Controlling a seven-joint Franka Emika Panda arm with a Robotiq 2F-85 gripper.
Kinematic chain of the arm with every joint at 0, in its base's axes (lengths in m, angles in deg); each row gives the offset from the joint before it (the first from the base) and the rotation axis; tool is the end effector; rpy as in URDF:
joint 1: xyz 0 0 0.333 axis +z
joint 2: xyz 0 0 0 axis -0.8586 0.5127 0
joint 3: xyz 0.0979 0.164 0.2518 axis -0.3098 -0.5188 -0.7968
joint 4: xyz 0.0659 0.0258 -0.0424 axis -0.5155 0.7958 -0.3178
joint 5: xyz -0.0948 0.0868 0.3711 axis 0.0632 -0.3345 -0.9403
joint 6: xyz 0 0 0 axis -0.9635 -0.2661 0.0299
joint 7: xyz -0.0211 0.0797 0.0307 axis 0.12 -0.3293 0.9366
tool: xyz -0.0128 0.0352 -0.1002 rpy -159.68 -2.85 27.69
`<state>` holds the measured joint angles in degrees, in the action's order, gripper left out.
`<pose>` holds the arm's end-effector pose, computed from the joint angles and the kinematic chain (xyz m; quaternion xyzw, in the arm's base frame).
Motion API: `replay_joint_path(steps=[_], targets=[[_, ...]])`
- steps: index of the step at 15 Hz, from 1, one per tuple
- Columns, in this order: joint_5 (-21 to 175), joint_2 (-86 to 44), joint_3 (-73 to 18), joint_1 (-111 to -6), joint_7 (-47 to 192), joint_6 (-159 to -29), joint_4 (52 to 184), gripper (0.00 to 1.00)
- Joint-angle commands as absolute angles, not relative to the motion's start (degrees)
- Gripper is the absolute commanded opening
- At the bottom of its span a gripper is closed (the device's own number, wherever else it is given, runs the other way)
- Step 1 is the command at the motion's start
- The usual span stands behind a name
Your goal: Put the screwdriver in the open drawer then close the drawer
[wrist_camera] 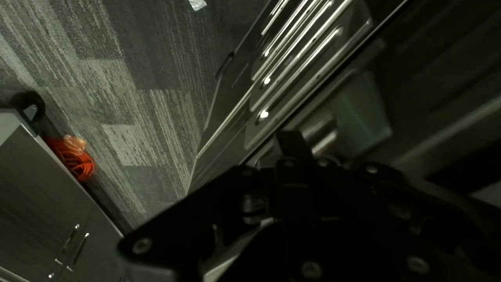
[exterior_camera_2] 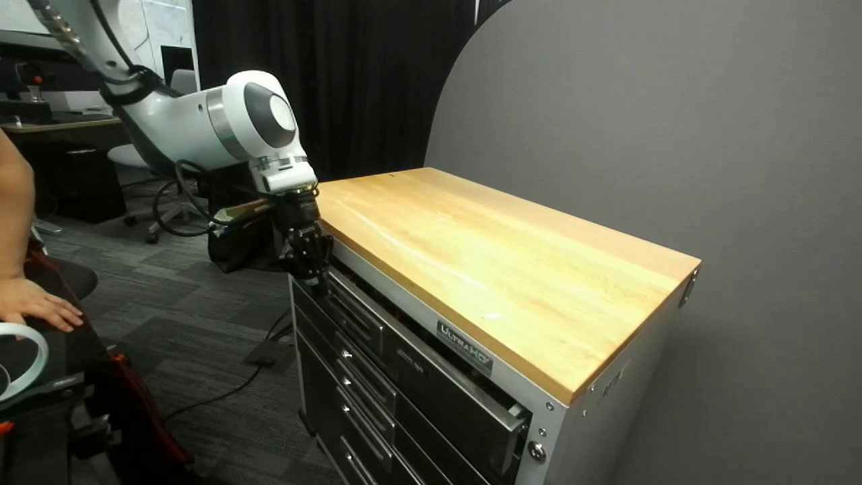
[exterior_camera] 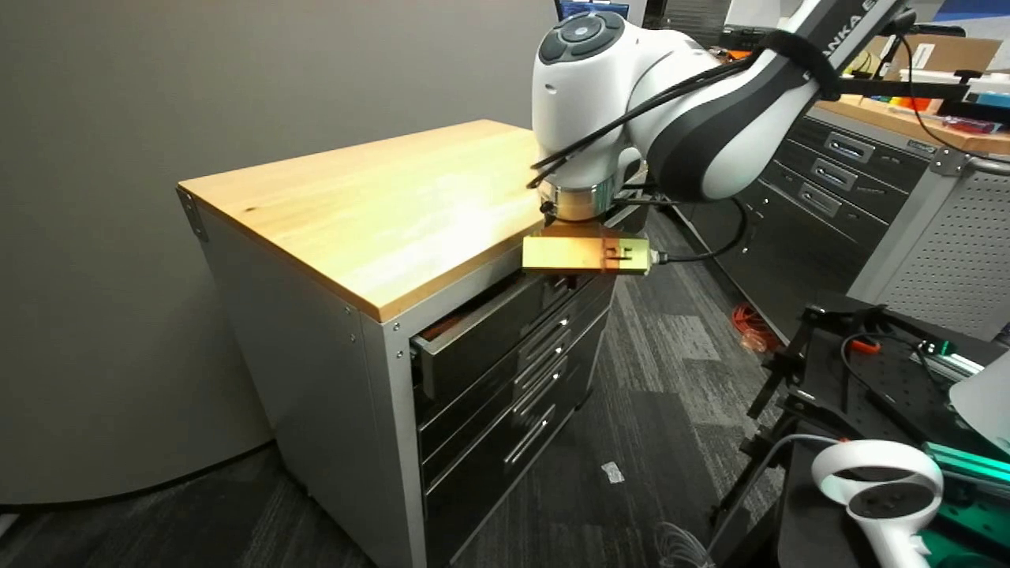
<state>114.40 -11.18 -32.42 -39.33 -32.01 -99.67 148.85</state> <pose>0.5140 0.1916 0.1725 0.8671 -0.4511 0.1453 0.1536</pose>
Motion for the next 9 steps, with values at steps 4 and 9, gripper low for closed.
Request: replay_joint_path(steps=[4, 9], targets=[[118.7, -15.5, -32.4, -37.4, -37.0, -101.0, 149.1, 0.26], [114.3, -26.6, -37.4, -39.7, -23.4, -98.3, 150.6, 0.56]])
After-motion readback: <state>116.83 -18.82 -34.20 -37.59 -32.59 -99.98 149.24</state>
